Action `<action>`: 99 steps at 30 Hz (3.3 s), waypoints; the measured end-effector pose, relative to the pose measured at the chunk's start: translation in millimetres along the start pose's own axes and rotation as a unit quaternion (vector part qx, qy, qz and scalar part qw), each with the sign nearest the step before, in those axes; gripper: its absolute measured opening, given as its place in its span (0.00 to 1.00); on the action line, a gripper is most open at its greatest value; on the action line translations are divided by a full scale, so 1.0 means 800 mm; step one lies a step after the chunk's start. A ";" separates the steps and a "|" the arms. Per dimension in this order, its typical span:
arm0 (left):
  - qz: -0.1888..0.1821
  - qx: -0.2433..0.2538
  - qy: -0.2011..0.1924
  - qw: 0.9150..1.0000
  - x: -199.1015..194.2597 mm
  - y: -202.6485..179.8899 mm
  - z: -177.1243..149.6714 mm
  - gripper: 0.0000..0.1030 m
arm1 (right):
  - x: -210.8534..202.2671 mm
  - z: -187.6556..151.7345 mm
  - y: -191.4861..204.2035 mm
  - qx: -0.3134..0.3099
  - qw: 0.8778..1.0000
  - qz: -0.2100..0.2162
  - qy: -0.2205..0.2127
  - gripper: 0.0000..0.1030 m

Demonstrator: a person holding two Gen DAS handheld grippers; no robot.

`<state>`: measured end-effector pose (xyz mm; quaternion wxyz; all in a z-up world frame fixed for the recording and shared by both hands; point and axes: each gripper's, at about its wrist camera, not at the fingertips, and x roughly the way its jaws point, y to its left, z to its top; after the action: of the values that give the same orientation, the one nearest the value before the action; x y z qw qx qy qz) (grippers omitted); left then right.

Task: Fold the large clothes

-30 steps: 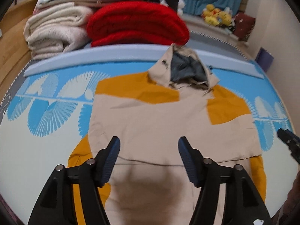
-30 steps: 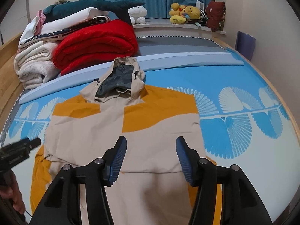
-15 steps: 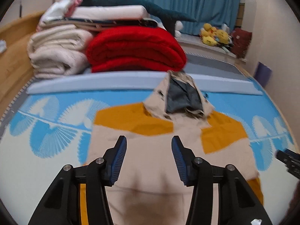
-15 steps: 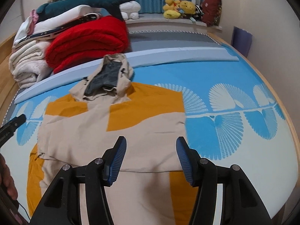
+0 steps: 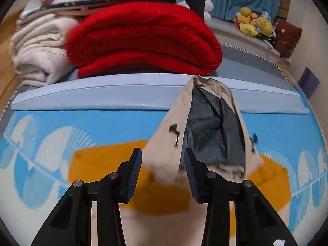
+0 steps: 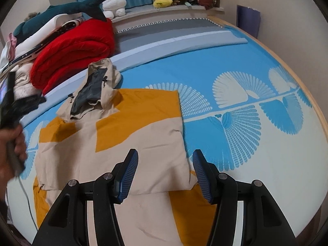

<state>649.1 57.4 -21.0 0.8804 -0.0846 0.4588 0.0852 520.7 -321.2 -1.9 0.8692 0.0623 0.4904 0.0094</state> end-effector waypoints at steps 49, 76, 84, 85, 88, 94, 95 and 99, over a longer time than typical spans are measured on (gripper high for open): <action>-0.103 0.249 -0.007 0.963 -0.228 -0.005 -0.265 0.10 | -0.042 0.015 0.027 0.031 0.993 0.102 -0.045 0.31; -0.263 -0.274 0.213 0.900 -0.030 0.074 -0.264 0.07 | 0.139 -0.029 0.087 0.114 0.960 0.197 0.163 0.36; -0.300 -0.217 0.155 0.916 -0.084 0.069 -0.223 0.02 | 0.169 -0.027 0.108 0.123 0.961 0.190 0.158 0.12; -0.291 -0.213 0.164 0.918 -0.080 0.069 -0.225 0.02 | 0.168 -0.026 0.112 0.120 0.960 0.202 0.152 0.08; -0.221 -0.206 0.209 0.930 -0.052 0.077 -0.244 0.07 | 0.170 -0.031 0.112 0.128 0.962 0.190 0.145 0.00; -0.152 -0.222 0.242 0.932 -0.033 0.096 -0.263 0.19 | 0.204 -0.056 0.087 0.160 0.960 0.109 0.204 0.02; -0.139 -0.206 0.221 0.943 -0.047 0.093 -0.251 0.20 | 0.193 -0.048 0.088 0.155 0.965 0.106 0.184 0.03; -0.100 -0.111 0.110 0.983 -0.110 0.063 -0.217 0.23 | 0.138 -0.014 0.110 0.101 0.986 0.112 0.064 0.06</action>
<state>450.5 60.6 -50.1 0.8140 -0.2361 0.5294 0.0376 572.5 -224.5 -91.1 0.8185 0.2040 0.5335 0.0610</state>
